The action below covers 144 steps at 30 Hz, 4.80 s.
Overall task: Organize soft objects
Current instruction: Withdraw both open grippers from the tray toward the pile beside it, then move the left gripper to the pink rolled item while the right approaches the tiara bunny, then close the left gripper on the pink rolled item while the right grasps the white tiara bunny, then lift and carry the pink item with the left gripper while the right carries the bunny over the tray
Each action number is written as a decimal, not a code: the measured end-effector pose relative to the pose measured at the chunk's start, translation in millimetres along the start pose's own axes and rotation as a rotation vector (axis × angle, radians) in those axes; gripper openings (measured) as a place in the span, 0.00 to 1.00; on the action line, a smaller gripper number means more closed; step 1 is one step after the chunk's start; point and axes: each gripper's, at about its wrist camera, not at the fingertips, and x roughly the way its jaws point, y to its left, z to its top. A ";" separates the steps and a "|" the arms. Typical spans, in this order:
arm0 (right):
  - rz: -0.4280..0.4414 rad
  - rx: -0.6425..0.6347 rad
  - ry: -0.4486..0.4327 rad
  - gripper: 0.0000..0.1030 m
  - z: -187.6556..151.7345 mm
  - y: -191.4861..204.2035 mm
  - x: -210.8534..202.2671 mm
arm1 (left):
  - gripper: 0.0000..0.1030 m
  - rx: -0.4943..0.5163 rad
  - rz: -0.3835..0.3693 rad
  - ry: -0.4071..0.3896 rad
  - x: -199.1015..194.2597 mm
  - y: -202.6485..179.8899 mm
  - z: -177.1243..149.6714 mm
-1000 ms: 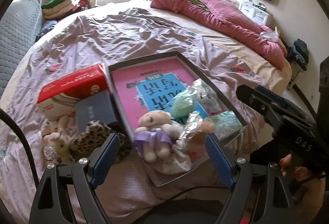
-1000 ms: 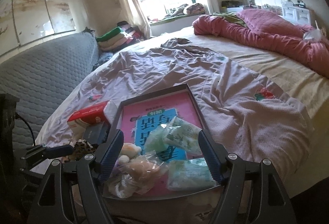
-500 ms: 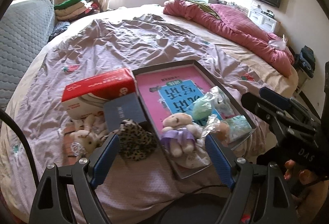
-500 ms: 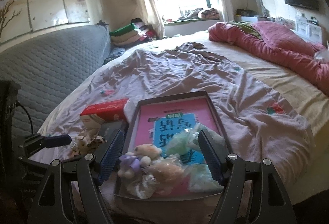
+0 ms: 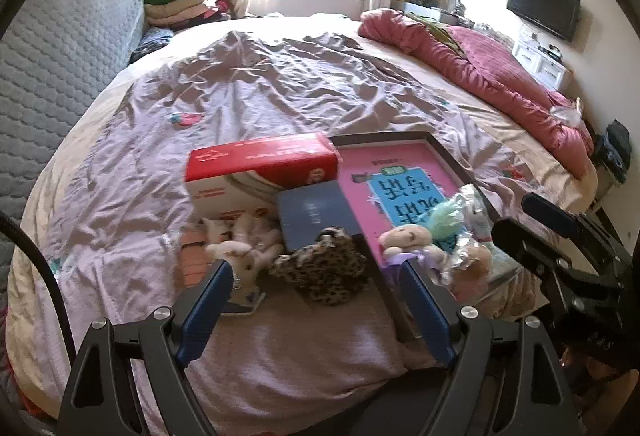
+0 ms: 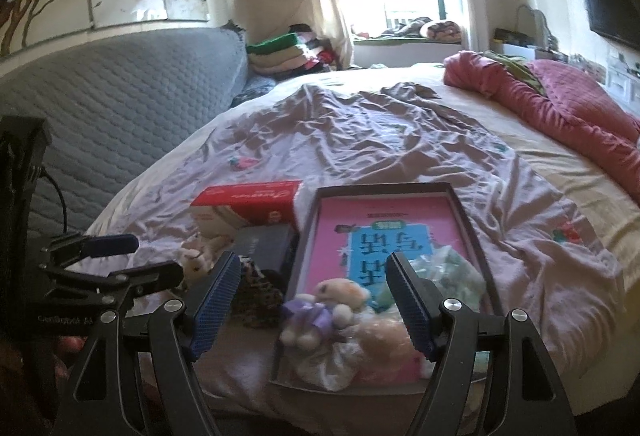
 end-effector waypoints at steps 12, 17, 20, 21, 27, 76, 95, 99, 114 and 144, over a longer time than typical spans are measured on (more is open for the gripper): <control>0.055 -0.101 0.050 0.74 -4.0 47.7 21.9 | 0.82 -0.104 0.042 -0.007 -1.8 57.6 -5.6; 0.077 -0.141 0.077 0.74 -8.3 64.5 33.0 | 0.82 -0.157 0.075 -0.002 2.1 86.8 -10.7; 0.089 -0.151 0.097 0.74 -11.6 71.3 41.5 | 0.82 -0.180 0.084 0.011 7.1 100.8 -14.6; 0.092 -0.155 0.100 0.74 -12.3 73.7 43.9 | 0.82 -0.187 0.085 0.014 8.6 105.1 -15.8; 0.126 -0.199 0.124 0.74 -14.1 95.5 62.2 | 0.82 -0.235 0.106 0.041 23.4 131.4 -26.2; 0.156 -0.505 0.273 0.36 -26.3 158.2 184.1 | 0.44 -0.352 -0.178 0.181 141.1 175.8 -23.9; 0.283 -0.359 0.241 0.36 -33.0 149.7 117.5 | 0.16 -0.309 -0.204 0.186 97.4 155.6 -47.4; 0.295 -0.327 0.215 0.36 -30.9 143.4 103.3 | 0.16 -0.288 -0.175 0.189 82.7 148.3 -53.7; 0.269 -0.220 0.085 0.36 -3.8 108.9 45.4 | 0.16 -0.201 -0.131 0.087 14.3 107.9 -40.2; 0.082 -0.028 -0.117 0.36 23.9 -11.2 -36.3 | 0.16 0.055 -0.148 0.029 -14.6 -33.2 -2.6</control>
